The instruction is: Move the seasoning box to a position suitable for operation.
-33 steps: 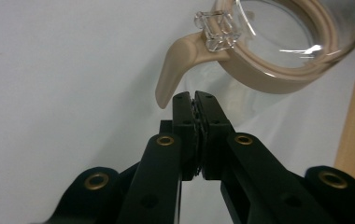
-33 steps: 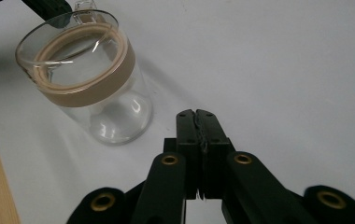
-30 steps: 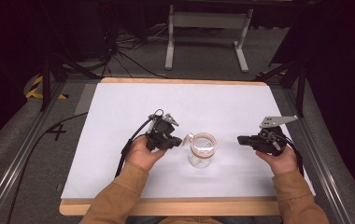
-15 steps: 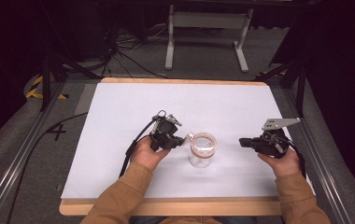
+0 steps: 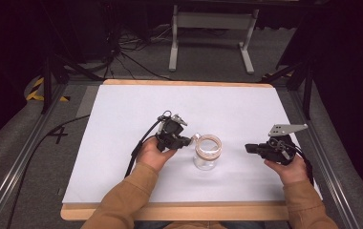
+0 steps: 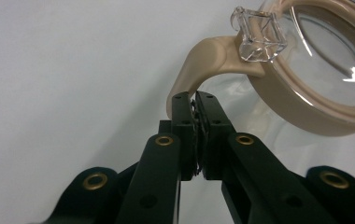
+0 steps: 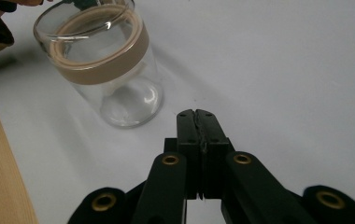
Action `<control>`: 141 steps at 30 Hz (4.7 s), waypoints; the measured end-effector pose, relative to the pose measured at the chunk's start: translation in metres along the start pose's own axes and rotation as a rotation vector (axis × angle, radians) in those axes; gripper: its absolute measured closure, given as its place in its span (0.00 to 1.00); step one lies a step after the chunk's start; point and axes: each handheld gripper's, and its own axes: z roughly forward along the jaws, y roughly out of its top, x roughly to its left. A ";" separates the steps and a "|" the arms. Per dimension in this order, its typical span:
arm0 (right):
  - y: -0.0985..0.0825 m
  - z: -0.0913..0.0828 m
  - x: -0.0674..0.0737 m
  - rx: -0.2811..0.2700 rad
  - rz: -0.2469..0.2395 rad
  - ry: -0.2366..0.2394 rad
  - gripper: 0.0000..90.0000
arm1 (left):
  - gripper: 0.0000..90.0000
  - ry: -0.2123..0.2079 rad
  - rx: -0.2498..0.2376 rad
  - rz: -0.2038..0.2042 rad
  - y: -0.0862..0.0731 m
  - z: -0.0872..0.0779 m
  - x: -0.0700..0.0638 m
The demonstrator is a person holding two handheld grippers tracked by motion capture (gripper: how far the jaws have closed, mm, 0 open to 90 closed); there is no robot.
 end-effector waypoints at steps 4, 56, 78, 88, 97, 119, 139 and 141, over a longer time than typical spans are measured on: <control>-0.004 -0.002 0.004 0.004 -0.003 -0.003 0.99 | 0.97 0.000 -0.018 0.005 0.005 0.006 0.002; 0.054 0.021 0.013 -0.114 -0.083 0.143 0.99 | 0.79 0.011 -0.244 -0.096 -0.026 -0.076 0.012; 0.108 0.096 0.002 -0.009 -0.134 0.150 1.00 | 0.76 0.094 -0.259 -0.132 -0.065 -0.101 0.011; 0.108 0.098 0.001 -0.022 -0.129 0.149 1.00 | 0.78 0.047 -0.224 -0.098 -0.055 -0.088 -0.002; 0.109 0.099 0.002 -0.023 -0.134 0.145 1.00 | 0.82 0.004 -0.216 -0.053 -0.044 -0.074 -0.017; 0.110 0.103 -0.002 -0.007 -0.122 0.164 1.00 | 0.86 -0.070 -0.194 0.033 -0.017 -0.049 -0.046; 0.107 0.097 -0.007 -0.018 -0.104 0.164 1.00 | 0.92 -0.071 -0.180 0.038 0.001 -0.016 -0.055; 0.107 0.095 -0.007 -0.029 -0.100 0.165 1.00 | 0.92 -0.071 -0.183 0.037 0.002 -0.015 -0.056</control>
